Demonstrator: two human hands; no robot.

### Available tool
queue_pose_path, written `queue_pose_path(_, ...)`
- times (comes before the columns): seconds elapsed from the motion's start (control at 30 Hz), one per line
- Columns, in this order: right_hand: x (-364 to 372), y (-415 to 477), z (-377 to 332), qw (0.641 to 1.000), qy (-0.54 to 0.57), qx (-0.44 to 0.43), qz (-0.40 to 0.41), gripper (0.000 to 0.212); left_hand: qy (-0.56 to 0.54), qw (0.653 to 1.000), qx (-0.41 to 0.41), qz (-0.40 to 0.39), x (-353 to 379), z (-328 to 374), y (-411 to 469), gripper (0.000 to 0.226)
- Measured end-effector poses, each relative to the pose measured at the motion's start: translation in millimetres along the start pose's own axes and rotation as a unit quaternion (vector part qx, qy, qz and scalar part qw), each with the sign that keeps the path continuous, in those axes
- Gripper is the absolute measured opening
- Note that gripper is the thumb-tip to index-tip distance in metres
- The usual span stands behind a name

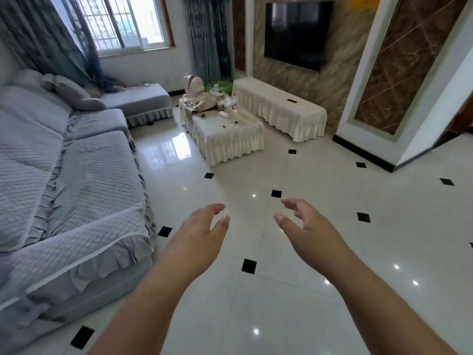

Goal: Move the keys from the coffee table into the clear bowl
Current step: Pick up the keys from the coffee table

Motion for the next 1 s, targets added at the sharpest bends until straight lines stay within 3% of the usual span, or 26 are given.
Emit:
queue_pose_path(0.3, 36, 63, 37, 0.999, -0.022, 0.039, -0.031, 0.048, -0.014, 0.998, -0.037, -0.044, 24, -33, 78, 0.045)
queue_pose_path(0.53, 72, 152, 39, 0.998, -0.043, 0.049, -0.014, 0.048, -0.022, 0.997, -0.042, -0.054, 1, -56, 179, 0.044)
queue_pose_path(1.0, 124, 302, 39, 0.997, -0.040, 0.063, 0.017, 0.051, -0.016, 0.998, -0.027, -0.053, -46, -85, 350, 0.054)
Point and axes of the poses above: each hand's wrist, its own y-axis towards the middle knuckle, its own x-axis out of the palm, z = x × y, the point moved 9 cm from there along y, towards the middle knuckle, and after that the axes turned 12 degrees about -x, right-handed, at the moved point
